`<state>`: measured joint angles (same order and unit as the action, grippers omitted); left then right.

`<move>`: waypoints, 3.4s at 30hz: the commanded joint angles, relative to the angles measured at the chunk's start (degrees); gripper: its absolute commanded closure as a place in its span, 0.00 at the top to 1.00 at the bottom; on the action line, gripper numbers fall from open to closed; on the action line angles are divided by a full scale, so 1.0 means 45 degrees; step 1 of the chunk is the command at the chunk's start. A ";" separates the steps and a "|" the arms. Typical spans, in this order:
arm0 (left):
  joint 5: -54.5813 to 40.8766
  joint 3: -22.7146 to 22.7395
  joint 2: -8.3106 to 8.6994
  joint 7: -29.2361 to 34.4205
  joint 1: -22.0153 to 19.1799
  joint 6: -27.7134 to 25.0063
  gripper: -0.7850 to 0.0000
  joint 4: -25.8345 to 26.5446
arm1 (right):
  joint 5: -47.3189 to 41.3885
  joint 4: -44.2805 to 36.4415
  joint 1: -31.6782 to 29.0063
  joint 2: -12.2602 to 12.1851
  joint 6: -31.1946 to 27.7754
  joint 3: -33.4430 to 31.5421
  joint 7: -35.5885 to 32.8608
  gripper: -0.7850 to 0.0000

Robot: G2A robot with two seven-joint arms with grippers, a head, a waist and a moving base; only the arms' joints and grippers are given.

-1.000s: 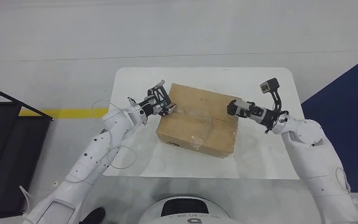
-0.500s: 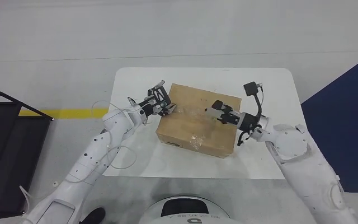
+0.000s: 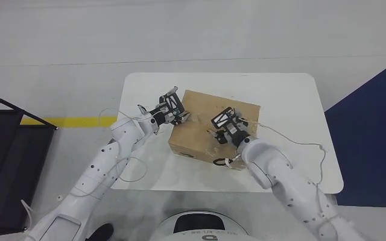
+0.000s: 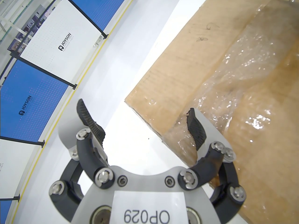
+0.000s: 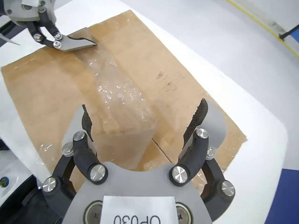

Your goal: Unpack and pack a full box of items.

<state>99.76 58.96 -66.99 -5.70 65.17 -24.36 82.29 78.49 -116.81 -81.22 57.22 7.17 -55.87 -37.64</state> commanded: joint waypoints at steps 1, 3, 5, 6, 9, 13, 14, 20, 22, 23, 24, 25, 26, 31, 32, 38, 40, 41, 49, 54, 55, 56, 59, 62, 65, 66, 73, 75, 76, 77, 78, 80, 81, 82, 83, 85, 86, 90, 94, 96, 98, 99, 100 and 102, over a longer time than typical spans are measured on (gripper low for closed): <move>0.0000 0.0000 0.0000 0.0000 0.0000 0.0000 1.00 0.0000 | 0.0736 0.0005 -0.0117 0.0040 0.0493 0.0112 -0.0127 1.00; 0.0000 0.0000 0.0000 0.0000 0.0000 0.0000 1.00 0.0000 | 0.1309 0.0104 -0.0281 0.0055 0.0914 0.0029 -0.0445 1.00; 0.0000 0.0000 0.0000 0.0000 0.0000 0.0000 1.00 0.0000 | 0.1269 0.0133 -0.0454 0.0042 0.0960 -0.0278 -0.0809 1.00; 0.0000 0.0000 0.0000 0.0000 0.0000 0.0000 1.00 0.0000 | 0.1194 0.0137 -0.0539 0.0024 0.1065 -0.0576 -0.0969 1.00; 0.0000 0.0000 0.0000 0.0000 0.0000 0.0000 1.00 0.0000 | 0.0488 -0.0006 -0.0965 -0.0064 0.1192 -0.1728 -0.1260 1.00; 0.0000 0.0000 0.0000 0.0000 0.0000 0.0000 1.00 0.0000 | -0.0698 -0.0490 -0.2007 -0.0191 0.1491 -0.3590 -0.0645 1.00; 0.0000 0.0000 0.0000 0.0000 0.0000 0.0000 1.00 0.0000 | -0.0989 -0.0595 -0.2294 -0.0216 0.1532 -0.4058 -0.0428 1.00; 0.0000 0.0000 0.0000 0.0000 0.0000 0.0000 1.00 0.0000 | -0.2921 -0.0443 -0.3206 -0.0238 0.1589 -0.6155 0.0206 1.00; 0.0000 0.0000 0.0000 0.0000 0.0000 0.0000 1.00 0.0000 | -0.4207 -0.0161 -0.3147 -0.0207 0.1154 -0.6580 0.0201 1.00; 0.0000 0.0000 0.0000 0.0000 0.0000 0.0000 1.00 0.0000 | -0.4927 0.0049 -0.3048 -0.0199 0.0735 -0.6771 0.0117 1.00; 0.0000 0.0000 0.0000 0.0000 0.0000 0.0000 1.00 0.0000 | -0.5808 0.0305 -0.2913 -0.0198 -0.0009 -0.6913 -0.0031 1.00; 0.0000 0.0000 0.0000 0.0000 0.0000 0.0000 1.00 0.0000 | -0.6485 0.0666 -0.2757 -0.0206 -0.0562 -0.7146 -0.0133 1.00; 0.0000 0.0000 0.0000 0.0000 0.0000 0.0000 1.00 0.0000 | -0.7019 0.0993 -0.2611 -0.0212 -0.0996 -0.7333 -0.0227 1.00; 0.0000 0.0000 0.0000 0.0000 0.0000 0.0000 1.00 0.0000 | -0.8703 0.1856 -0.2476 -0.0234 -0.2633 -0.7914 -0.0294 1.00; 0.0000 0.0000 0.0000 0.0000 0.0000 0.0000 1.00 0.0000 | -0.8908 0.1947 -0.2487 -0.0236 -0.2791 -0.8004 -0.0289 1.00; 0.0000 0.0000 0.0000 0.0000 0.0000 0.0000 1.00 0.0000 | -1.2413 0.3243 -0.2272 -0.0169 -0.3377 -0.9153 0.0340 1.00; 0.0000 0.0000 0.0000 0.0000 0.0000 0.0000 1.00 0.0000 | -1.4083 0.3994 -0.1902 -0.0149 -0.3592 -0.9448 0.0039 1.00; 0.0000 0.0000 0.0000 0.0000 0.0000 0.0000 1.00 0.0000 | -1.4845 0.4252 -0.1770 -0.0146 -0.3980 -0.9482 -0.0290 1.00; 0.0000 0.0000 0.0000 0.0000 0.0000 0.0000 1.00 0.0000 | -1.5234 0.4425 -0.1703 -0.0149 -0.4163 -0.9506 -0.0513 1.00; 0.0000 0.0000 0.0000 0.0000 0.0000 0.0000 1.00 0.0000 | -1.5820 0.4805 -0.1688 -0.0157 -0.4188 -0.9417 -0.1212 1.00; 0.0000 0.0000 0.0000 0.0000 0.0000 0.0000 1.00 0.0000 | -1.6247 0.5215 -0.1501 -0.0193 -0.4228 -0.9517 -0.1844 1.00; 0.0000 0.0000 0.0000 0.0000 0.0000 0.0000 1.00 0.0000 | -1.6710 0.5720 -0.1254 -0.0249 -0.4207 -0.9572 -0.2877 1.00; 0.0000 0.0000 0.0000 0.0000 0.0000 0.0000 1.00 0.0000 | -1.7986 0.7047 -0.0500 -0.0415 -0.4001 -0.9649 -0.5878 1.00; 0.0000 0.0000 0.0000 0.0000 0.0000 0.0000 1.00 0.0000 | -1.8717 0.8084 0.0137 -0.0544 -0.3850 -0.9692 -0.7717 0.99; 0.0000 0.0000 0.0000 0.0000 0.0000 0.0000 1.00 0.0000 | -1.9193 0.8534 0.0433 -0.0609 -0.4067 -0.9535 -0.8807 0.49; 0.0000 0.0000 0.0000 0.0000 0.0000 0.0000 1.00 0.0000 | -1.9289 0.8641 0.0488 -0.0624 -0.4112 -0.9492 -0.8995 0.46; 0.0000 0.0000 0.0000 0.0000 0.0000 0.0000 1.00 0.0000 | -1.9296 0.8687 0.0641 -0.0653 -0.4098 -0.8816 -0.9215 0.33; 0.0000 0.0000 0.0000 0.0000 0.0000 0.0000 1.00 0.0000 | -1.9299 0.8703 0.0710 -0.0655 -0.4035 -0.8618 -0.9186 0.33; 0.0000 0.0000 0.0000 0.0000 0.0000 0.0000 1.00 0.0000 | -1.9346 0.8701 0.0742 -0.0651 -0.4011 -0.8499 -0.9224 0.33; 0.0000 0.0000 0.0000 0.0000 0.0000 0.0000 1.00 0.0000 | -1.9449 0.8713 0.0775 -0.0649 -0.4005 -0.8410 -0.9265 0.32; 0.0000 0.0000 0.0000 0.0000 0.0000 0.0000 1.00 0.0000 | -1.9537 0.8733 0.0805 -0.0652 -0.4013 -0.8348 -0.9313 0.31; 0.0000 0.0000 0.0000 0.0000 0.0000 0.0000 1.00 0.0000 | -1.9885 0.8740 0.0843 -0.0662 -0.4058 -0.8268 -0.9562 0.29; 0.0000 0.0000 0.0000 0.0000 0.0000 0.0000 1.00 0.0000 | -2.0047 0.8753 0.0850 -0.0675 -0.4090 -0.8271 -0.9711 0.24; 0.0000 0.0000 0.0000 0.0000 0.0000 0.0000 1.00 0.0000 | -2.0268 0.8758 0.0849 -0.0689 -0.4125 -0.8290 -0.9896 0.17; 0.0000 0.0000 0.0000 0.0000 0.0000 0.0000 1.00 0.0000 | -2.0502 0.8773 0.0844 -0.0706 -0.4165 -0.8324 -1.0092 0.04; 0.0000 0.0000 0.0000 0.0000 0.0000 0.0000 1.00 0.0000 | -2.0984 0.8824 0.0816 -0.0746 -0.4282 -0.8440 -1.0515 0.00; 0.0000 0.0000 0.0000 0.0000 0.0000 0.0000 1.00 0.0000 | -2.1156 0.8855 0.0794 -0.0767 -0.4335 -0.8512 -1.0634 0.00; 0.0000 0.0000 0.0000 0.0000 0.0000 0.0000 1.00 0.0000 | -2.1645 0.8835 0.0580 -0.0850 -0.4511 -0.8806 -1.0849 0.00; 0.0000 0.0000 0.0000 0.0000 0.0000 0.0000 1.00 0.0000 | -2.1683 0.8670 0.0263 -0.0928 -0.4640 -0.9004 -1.0798 0.00; 0.0000 0.0000 0.0000 0.0000 0.0000 0.0000 1.00 0.0000 | -2.1390 0.8592 0.0115 -0.0963 -0.4612 -0.9014 -1.0578 0.00; 0.0000 0.0000 0.0000 0.0000 0.0000 0.0000 1.00 0.0000 | -2.1192 0.8518 0.0016 -0.0982 -0.4594 -0.8941 -1.0401 0.00; 0.0000 0.0000 0.0000 0.0000 0.0000 0.0000 1.00 0.0000 | -2.1135 0.8514 -0.0022 -0.0992 -0.4586 -0.8911 -1.0342 0.00; 0.0000 0.0000 0.0000 0.0000 0.0000 0.0000 1.00 0.0000 | -2.1099 0.8508 -0.0054 -0.1002 -0.4580 -0.8879 -1.0324 0.00; 0.0000 0.0000 0.0000 0.0000 0.0000 0.0000 1.00 0.0000 | -2.1069 0.8530 -0.0087 -0.1024 -0.4521 -0.8834 -1.0289 0.00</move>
<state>99.76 58.96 -66.99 -5.70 65.17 -24.36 82.29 -16.35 -78.50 -81.57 52.66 -13.31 -95.70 -83.98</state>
